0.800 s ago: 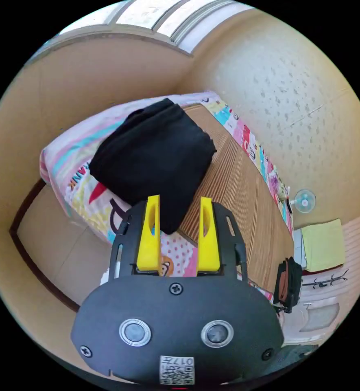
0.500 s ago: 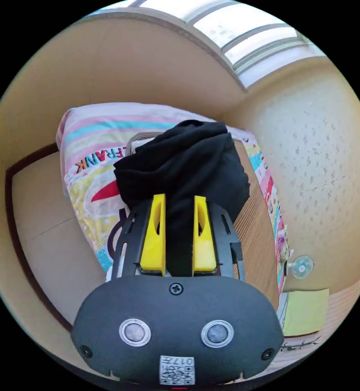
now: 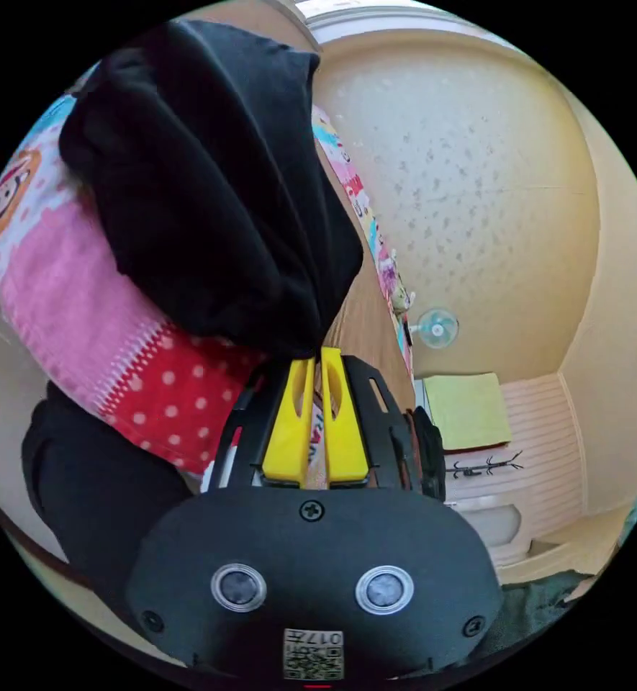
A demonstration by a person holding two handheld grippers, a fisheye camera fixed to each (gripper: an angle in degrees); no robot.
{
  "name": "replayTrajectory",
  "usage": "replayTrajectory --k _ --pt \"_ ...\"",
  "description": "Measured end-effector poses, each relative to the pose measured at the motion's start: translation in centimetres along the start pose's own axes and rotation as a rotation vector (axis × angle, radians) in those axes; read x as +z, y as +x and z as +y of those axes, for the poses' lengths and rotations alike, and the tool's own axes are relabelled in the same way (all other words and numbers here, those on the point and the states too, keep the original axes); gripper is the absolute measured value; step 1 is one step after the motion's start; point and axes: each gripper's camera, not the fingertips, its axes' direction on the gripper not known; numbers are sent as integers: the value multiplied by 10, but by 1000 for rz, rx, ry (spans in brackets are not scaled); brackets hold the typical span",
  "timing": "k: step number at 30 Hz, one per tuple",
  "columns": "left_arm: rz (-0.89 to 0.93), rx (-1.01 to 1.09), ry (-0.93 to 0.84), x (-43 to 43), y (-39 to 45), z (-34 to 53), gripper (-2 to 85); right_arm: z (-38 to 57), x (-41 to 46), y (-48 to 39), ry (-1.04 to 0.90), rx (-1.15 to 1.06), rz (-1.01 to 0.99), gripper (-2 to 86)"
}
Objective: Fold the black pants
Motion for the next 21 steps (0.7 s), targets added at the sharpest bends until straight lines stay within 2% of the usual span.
replayTrajectory --k 6,8,10,12,13,15,18,21 --pt "179 275 -441 88 107 71 -8 25 70 17 1 -159 401 54" --pt "184 385 -624 111 144 99 -7 32 101 22 65 -199 598 138" --pt "141 467 -695 116 168 122 -7 36 121 26 131 -270 654 172" --pt "61 538 -672 107 185 141 -8 36 142 34 127 -343 657 180" --pt "29 588 -600 91 195 150 -9 33 159 42 109 -380 671 181" --pt "93 644 -530 66 205 157 -9 25 184 60 73 -364 707 181" --pt "93 575 -440 31 200 155 -10 24 213 78 103 -411 728 167" --pt "46 464 -358 2 175 148 -9 24 233 88 211 -459 768 113"
